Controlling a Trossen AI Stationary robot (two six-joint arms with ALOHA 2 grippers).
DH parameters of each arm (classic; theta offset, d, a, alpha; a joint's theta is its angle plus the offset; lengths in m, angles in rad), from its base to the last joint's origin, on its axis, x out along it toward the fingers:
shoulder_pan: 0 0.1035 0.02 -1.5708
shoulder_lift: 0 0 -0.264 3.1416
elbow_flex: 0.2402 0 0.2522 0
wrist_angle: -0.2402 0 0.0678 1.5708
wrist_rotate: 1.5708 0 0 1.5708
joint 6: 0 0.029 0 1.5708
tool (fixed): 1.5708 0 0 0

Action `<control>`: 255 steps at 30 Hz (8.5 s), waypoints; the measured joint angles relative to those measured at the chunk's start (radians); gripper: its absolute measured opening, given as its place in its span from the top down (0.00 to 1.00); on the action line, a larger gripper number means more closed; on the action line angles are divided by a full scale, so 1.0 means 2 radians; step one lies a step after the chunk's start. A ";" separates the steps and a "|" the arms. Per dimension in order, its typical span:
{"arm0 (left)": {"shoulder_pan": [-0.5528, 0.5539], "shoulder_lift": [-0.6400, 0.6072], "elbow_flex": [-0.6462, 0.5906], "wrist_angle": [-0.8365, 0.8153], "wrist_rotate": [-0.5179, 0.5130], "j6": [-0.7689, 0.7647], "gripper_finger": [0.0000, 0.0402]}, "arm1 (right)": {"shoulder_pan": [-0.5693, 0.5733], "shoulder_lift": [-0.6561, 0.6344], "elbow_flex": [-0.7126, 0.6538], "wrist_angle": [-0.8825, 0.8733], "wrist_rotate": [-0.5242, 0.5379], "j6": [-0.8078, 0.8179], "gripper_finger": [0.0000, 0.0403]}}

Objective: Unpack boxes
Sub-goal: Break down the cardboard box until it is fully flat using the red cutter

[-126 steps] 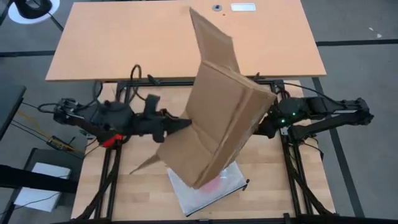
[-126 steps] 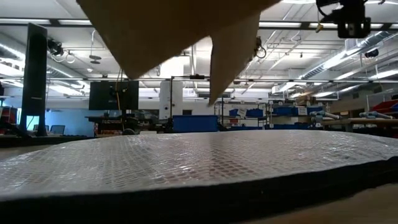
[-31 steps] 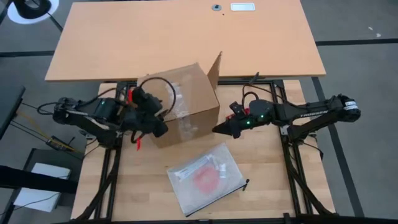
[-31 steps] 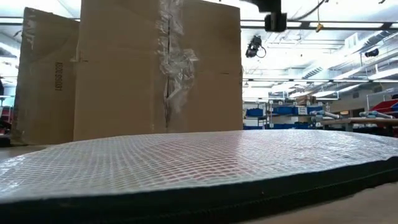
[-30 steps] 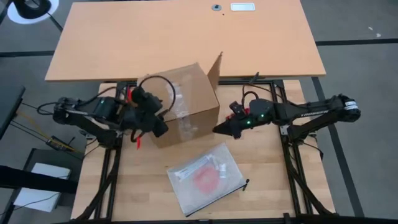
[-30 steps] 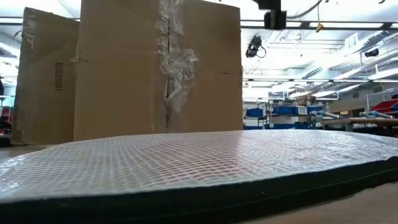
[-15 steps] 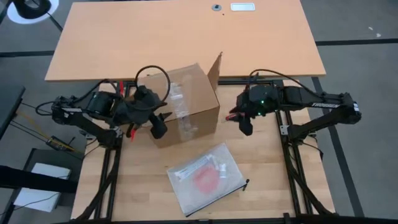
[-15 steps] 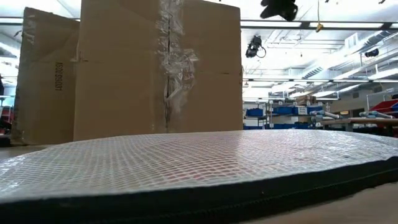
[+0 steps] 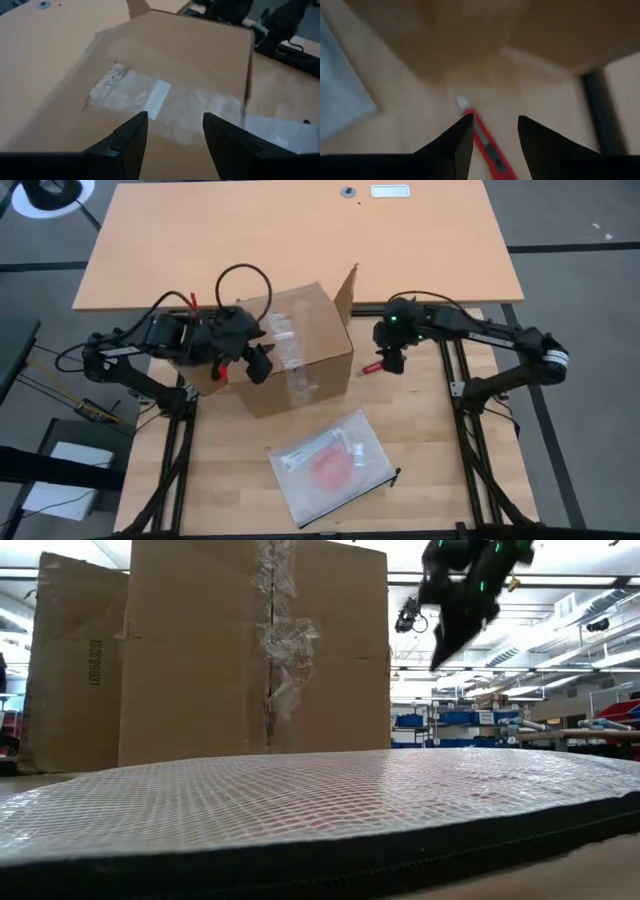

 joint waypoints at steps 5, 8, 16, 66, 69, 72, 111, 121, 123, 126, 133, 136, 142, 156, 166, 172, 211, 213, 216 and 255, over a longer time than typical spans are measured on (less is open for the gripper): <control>0.019 0.000 0.000 0.001 0.016 -0.004 0.50 | -0.046 0.052 -0.039 0.022 -0.076 -0.048 0.58; 0.023 0.000 -0.002 0.001 0.027 -0.012 0.50 | -0.063 0.081 -0.059 0.039 -0.097 -0.070 0.54; 0.026 0.002 -0.002 0.000 0.042 -0.013 0.50 | -0.085 0.135 -0.086 0.067 -0.065 -0.164 0.40; 0.021 0.040 0.028 0.179 0.062 -0.089 0.50 | 0.134 -0.127 0.148 -0.116 0.260 0.095 0.69; 0.018 0.061 0.028 0.213 0.064 -0.089 0.50 | 0.178 -0.116 0.167 -0.085 0.273 0.120 0.69; 0.018 0.084 0.028 0.251 0.065 -0.089 0.50 | 0.218 -0.105 0.175 -0.054 0.300 0.135 0.69; 0.000 0.117 0.088 0.416 0.079 0.100 0.89 | 0.357 -0.015 0.294 0.066 0.309 0.225 0.53; -0.028 0.096 0.105 0.580 0.136 0.236 0.89 | 0.357 -0.046 0.294 0.223 0.196 0.227 0.48; -0.028 0.099 0.106 0.606 0.136 0.240 0.89 | 0.357 -0.031 0.293 0.261 0.181 0.214 0.48; -0.028 0.113 0.105 0.647 0.155 0.241 0.89 | 0.354 -0.003 0.293 0.312 0.178 0.194 0.49; -0.037 0.121 0.105 0.668 0.182 0.240 0.89 | 0.349 0.044 0.293 0.465 0.147 0.173 0.52; -0.044 0.122 0.105 0.669 0.182 0.252 0.89 | 0.349 0.047 0.293 0.477 0.147 0.173 0.53; -0.047 0.127 0.105 0.673 0.182 0.254 0.89 | 0.349 0.046 0.293 0.511 0.135 0.173 0.55; -0.043 0.146 0.106 0.683 0.186 0.266 0.89 | 0.349 0.045 0.293 0.512 0.127 0.172 0.62; -0.042 0.149 0.104 0.671 0.179 0.266 0.73 | 0.342 0.047 0.292 0.507 0.106 0.127 0.86; -0.042 0.118 0.103 0.601 0.143 0.277 0.64 | 0.342 0.042 0.293 0.499 0.135 0.108 0.86; -0.077 -0.006 -0.072 -0.044 0.039 -0.015 0.63 | 0.230 0.217 0.540 -0.079 -0.002 0.032 0.86; -0.077 -0.006 -0.072 -0.044 0.039 -0.016 0.63 | 0.227 0.218 0.539 -0.082 -0.002 0.032 0.86; -0.077 -0.006 -0.073 -0.044 0.040 -0.016 0.63 | 0.222 0.218 0.539 -0.083 -0.001 0.032 0.86; -0.077 -0.005 -0.073 -0.061 0.040 -0.025 0.63 | 0.209 0.187 0.543 -0.267 0.078 -0.006 0.86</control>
